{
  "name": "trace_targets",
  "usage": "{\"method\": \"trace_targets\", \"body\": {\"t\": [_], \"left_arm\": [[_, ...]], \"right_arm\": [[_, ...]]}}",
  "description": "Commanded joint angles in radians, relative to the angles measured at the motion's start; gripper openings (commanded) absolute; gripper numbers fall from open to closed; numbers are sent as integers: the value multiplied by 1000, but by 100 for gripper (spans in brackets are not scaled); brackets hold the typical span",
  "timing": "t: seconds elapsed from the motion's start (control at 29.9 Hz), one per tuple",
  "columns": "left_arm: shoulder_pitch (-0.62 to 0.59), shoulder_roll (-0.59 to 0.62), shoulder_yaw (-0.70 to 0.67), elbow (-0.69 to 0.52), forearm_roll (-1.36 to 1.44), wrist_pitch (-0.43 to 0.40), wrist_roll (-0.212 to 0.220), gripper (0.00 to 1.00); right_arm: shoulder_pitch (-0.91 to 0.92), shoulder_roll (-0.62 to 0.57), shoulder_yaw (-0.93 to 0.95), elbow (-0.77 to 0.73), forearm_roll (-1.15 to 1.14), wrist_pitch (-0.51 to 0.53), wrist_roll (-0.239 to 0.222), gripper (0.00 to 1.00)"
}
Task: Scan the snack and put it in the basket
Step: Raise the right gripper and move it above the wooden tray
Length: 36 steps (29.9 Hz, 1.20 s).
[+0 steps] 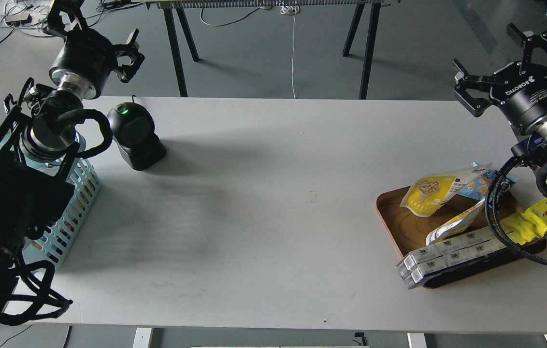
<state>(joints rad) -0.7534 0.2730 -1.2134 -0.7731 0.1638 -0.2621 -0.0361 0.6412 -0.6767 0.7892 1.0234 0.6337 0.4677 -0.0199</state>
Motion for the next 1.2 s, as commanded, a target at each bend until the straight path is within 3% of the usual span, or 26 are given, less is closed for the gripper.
{"method": "trace_targets", "body": {"t": [0.0, 0.1, 0.8, 0.97, 1.17], "left_arm": [[0, 2, -2, 0, 0, 3, -4, 100], [2, 0, 0, 0, -1, 1, -21, 100], [0, 9, 0, -8, 0, -16, -24, 100], [-1, 12, -3, -12, 0, -20, -25, 100], [-4, 11, -12, -15, -1, -29, -28, 100]], "right_arm": [[1, 0, 2, 0, -2, -9, 0, 99], [1, 0, 2, 6, -2, -9, 0, 99], [28, -58, -27, 72, -5, -73, 1, 99], [138, -145, -186, 76, -5, -75, 0, 99], [496, -193, -604, 84, 1, -75, -3, 99]]}}
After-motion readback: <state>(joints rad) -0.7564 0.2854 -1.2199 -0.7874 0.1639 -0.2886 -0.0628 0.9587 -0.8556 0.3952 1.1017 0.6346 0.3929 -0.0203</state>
